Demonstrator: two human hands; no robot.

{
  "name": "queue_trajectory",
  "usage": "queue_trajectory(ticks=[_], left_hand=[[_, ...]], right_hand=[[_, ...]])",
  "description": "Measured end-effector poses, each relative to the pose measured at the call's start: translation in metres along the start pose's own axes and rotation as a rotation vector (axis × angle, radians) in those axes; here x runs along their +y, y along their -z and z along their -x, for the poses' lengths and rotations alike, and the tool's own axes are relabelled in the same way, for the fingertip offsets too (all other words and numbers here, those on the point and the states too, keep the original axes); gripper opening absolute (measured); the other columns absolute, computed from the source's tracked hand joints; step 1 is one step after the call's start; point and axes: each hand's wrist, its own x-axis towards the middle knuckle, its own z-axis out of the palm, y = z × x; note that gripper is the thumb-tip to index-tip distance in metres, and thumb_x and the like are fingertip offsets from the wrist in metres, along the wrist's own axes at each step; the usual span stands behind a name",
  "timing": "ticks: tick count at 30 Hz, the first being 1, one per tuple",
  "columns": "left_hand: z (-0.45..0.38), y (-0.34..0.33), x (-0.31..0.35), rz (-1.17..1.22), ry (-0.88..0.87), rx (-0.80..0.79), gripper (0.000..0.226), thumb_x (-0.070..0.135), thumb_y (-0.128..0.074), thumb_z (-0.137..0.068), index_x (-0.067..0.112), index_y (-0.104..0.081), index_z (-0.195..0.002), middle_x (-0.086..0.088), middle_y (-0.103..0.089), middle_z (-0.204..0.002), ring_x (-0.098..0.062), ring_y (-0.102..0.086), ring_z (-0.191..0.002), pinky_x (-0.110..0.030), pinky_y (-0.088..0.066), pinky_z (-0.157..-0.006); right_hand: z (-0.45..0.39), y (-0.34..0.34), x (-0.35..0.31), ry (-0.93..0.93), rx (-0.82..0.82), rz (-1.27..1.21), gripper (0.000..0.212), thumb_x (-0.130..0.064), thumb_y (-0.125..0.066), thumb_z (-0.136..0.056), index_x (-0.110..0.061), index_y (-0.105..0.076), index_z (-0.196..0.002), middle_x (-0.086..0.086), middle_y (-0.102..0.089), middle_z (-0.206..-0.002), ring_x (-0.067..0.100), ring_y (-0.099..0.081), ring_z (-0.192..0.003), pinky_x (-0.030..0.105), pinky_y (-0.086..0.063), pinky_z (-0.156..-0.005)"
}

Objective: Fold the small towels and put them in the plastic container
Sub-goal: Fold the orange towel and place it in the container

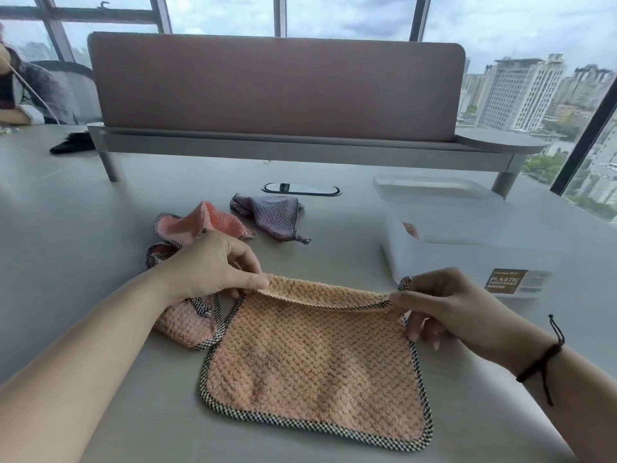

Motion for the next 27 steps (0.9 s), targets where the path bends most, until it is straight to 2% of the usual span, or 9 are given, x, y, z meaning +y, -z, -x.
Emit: queue_trajectory(ticks=[2,4,7,9,12,15,17,25,27], left_hand=[[0.001,-0.0001,0.0009,-0.001,-0.001,-0.027,0.014,0.015,-0.088,-0.07,0.016,-0.077,-0.077,-0.008,-0.077,-0.076,-0.02,-0.069,-0.063,-0.03,-0.057,-0.058],[0.0017,-0.0013,0.0026,-0.007,-0.004,-0.052,0.017,0.012,-0.089,-0.069,0.016,-0.076,-0.079,-0.01,-0.076,-0.078,-0.016,-0.068,-0.06,-0.028,-0.055,-0.054],[0.0016,-0.0037,0.0035,-0.025,-0.007,-0.091,0.018,0.008,-0.088,-0.071,0.014,-0.075,-0.083,-0.007,-0.076,-0.076,-0.012,-0.067,-0.056,-0.03,-0.054,-0.052],[0.0012,-0.005,0.0028,-0.034,-0.008,-0.1,0.018,0.006,-0.087,-0.072,0.015,-0.075,-0.083,-0.006,-0.075,-0.076,-0.014,-0.067,-0.057,-0.033,-0.056,-0.054],[0.0003,-0.0059,0.001,-0.043,-0.008,-0.094,0.019,0.005,-0.087,-0.073,0.017,-0.075,-0.082,-0.006,-0.075,-0.077,-0.017,-0.067,-0.059,-0.035,-0.057,-0.055],[-0.0008,-0.0055,-0.0006,-0.068,-0.004,-0.095,0.018,0.008,-0.086,-0.074,0.02,-0.075,-0.083,-0.004,-0.076,-0.08,-0.036,-0.07,-0.065,-0.04,-0.058,-0.056],[-0.0011,-0.0051,-0.001,-0.076,-0.004,-0.093,0.019,0.009,-0.085,-0.075,0.023,-0.075,-0.083,-0.003,-0.076,-0.08,-0.041,-0.07,-0.068,-0.042,-0.057,-0.056],[-0.0006,-0.0072,0.0026,-0.107,0.005,-0.069,0.017,0.011,-0.085,-0.076,0.024,-0.076,-0.082,0.0,-0.076,-0.08,-0.016,-0.064,-0.056,-0.032,-0.055,-0.052],[-0.0008,-0.0078,0.0017,-0.218,-0.021,-0.052,0.016,0.019,-0.086,-0.075,0.03,-0.076,-0.081,0.008,-0.075,-0.078,-0.001,-0.056,-0.054,-0.02,-0.048,-0.053]], right_hand=[[0.0003,0.0003,-0.002,-0.023,0.002,-0.081,0.059,-0.053,-0.078,-0.072,0.005,-0.072,-0.078,0.024,-0.073,-0.079,0.024,-0.061,-0.049,0.024,-0.044,-0.036],[-0.0009,0.0005,-0.0032,-0.028,0.03,-0.097,0.073,-0.068,-0.075,-0.063,0.004,-0.073,-0.079,0.026,-0.072,-0.077,0.027,-0.059,-0.049,0.025,-0.044,-0.037],[-0.0041,0.0014,0.0,-0.038,0.102,0.022,0.062,-0.056,-0.068,-0.072,0.006,-0.072,-0.077,0.022,-0.069,-0.064,0.027,-0.054,-0.046,0.023,-0.042,-0.038],[-0.004,0.0009,0.0021,-0.012,0.109,0.205,0.039,-0.037,-0.076,-0.079,0.001,-0.072,-0.072,0.017,-0.064,-0.052,0.022,-0.05,-0.039,0.022,-0.039,-0.037],[-0.0026,0.0014,0.0034,0.033,0.08,0.373,0.01,-0.014,-0.08,-0.077,-0.011,-0.074,-0.07,0.016,-0.066,-0.055,0.015,-0.05,-0.037,0.024,-0.041,-0.037],[-0.0024,0.0015,0.0027,0.049,0.059,0.418,0.009,-0.012,-0.08,-0.075,-0.016,-0.075,-0.07,0.0,-0.063,-0.049,0.01,-0.049,-0.037,0.022,-0.039,-0.039],[-0.0025,0.0013,0.0025,0.051,0.056,0.417,0.009,-0.011,-0.081,-0.075,-0.017,-0.075,-0.07,-0.004,-0.061,-0.047,0.008,-0.048,-0.037,0.018,-0.037,-0.038],[-0.0043,0.0046,0.0051,0.052,0.011,0.449,0.009,-0.017,-0.085,-0.071,-0.023,-0.078,-0.074,-0.003,-0.067,-0.056,0.002,-0.049,-0.045,0.015,-0.036,-0.044],[-0.0041,0.0052,0.0053,0.05,-0.026,0.463,0.009,-0.019,-0.085,-0.072,-0.023,-0.079,-0.076,-0.005,-0.064,-0.054,0.002,-0.048,-0.044,0.015,-0.035,-0.044]])
